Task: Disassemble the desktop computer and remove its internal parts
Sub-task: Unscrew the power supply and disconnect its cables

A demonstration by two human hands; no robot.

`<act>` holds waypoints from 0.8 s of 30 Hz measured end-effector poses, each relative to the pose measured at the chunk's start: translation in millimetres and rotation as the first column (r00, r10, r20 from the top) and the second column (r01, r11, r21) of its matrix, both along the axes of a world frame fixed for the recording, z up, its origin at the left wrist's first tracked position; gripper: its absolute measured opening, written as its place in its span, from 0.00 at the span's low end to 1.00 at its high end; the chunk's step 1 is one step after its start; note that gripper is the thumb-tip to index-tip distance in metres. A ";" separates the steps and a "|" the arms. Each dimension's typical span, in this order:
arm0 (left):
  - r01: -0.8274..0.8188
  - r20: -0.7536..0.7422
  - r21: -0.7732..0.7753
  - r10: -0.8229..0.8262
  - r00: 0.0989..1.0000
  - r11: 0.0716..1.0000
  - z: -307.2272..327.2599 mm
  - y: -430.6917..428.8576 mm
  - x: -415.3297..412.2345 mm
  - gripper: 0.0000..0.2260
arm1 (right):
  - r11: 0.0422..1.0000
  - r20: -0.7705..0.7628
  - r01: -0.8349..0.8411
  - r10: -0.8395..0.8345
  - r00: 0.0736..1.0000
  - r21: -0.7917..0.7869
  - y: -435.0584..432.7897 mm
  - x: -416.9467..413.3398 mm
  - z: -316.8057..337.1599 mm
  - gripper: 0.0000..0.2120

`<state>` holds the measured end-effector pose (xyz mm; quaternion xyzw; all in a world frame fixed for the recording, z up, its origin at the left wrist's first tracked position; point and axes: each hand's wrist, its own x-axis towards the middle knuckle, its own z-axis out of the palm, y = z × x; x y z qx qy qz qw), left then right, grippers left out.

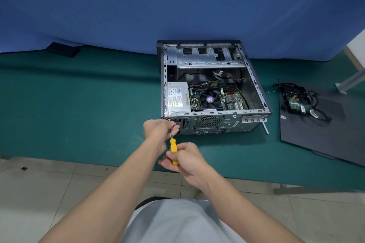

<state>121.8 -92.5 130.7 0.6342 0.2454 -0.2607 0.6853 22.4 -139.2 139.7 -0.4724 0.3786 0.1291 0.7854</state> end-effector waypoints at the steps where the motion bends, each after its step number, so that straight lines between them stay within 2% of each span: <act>1: -0.007 0.022 0.045 0.006 1.000 0.999 -1.8 -1.1 0.2 0.02 | 0.997 -0.022 -0.009 0.007 1.000 -0.073 2.7 0.5 -1.8 0.05; 3: -0.016 0.047 0.099 0.011 0.999 0.995 -5.0 -3.6 0.7 0.02 | 0.984 -0.059 -0.032 0.022 0.998 -0.174 5.7 0.5 -4.5 0.06; 5: -0.027 0.048 0.112 0.022 0.999 0.993 -7.5 -5.1 2.2 0.02 | 0.977 -0.071 -0.031 0.016 0.997 -0.210 5.6 0.5 -5.0 0.04; 6: -0.032 0.044 0.109 0.027 0.999 0.994 -8.2 -5.3 3.2 0.02 | 0.983 -0.060 -0.008 -0.003 0.998 -0.184 4.3 0.7 -2.6 0.02; 9: -0.031 0.023 0.076 0.030 0.999 0.997 -10.0 -3.8 5.5 0.03 | 0.995 -0.051 0.104 -0.103 0.993 0.012 -3.0 2.2 1.6 0.09; 12: -0.012 -0.005 -0.001 0.012 1.000 1.000 -8.8 -1.6 4.9 0.03 | 0.991 -0.017 0.100 -0.099 0.995 0.093 -4.2 2.9 3.8 0.08; 15: 0.018 -0.044 -0.149 -0.025 0.999 0.989 -5.2 3.7 2.0 0.05 | 0.997 -0.033 0.068 -0.067 0.997 0.034 0.2 5.3 4.2 0.03; 18: 0.007 -0.114 -0.310 -0.044 0.993 0.951 -4.9 12.4 0.9 0.09 | 0.997 -0.060 0.055 -0.058 0.997 -0.053 0.0 7.4 3.1 0.05; 21: -0.009 -0.110 -0.305 -0.026 0.994 0.952 -6.1 14.7 2.3 0.08 | 0.997 -0.087 0.052 -0.057 0.995 -0.055 -2.3 7.1 0.3 0.09; 24: -0.028 -0.078 -0.253 0.008 0.997 0.967 -7.3 10.4 1.9 0.05 | 0.999 -0.076 0.038 -0.041 0.996 -0.039 -2.3 7.7 2.5 0.07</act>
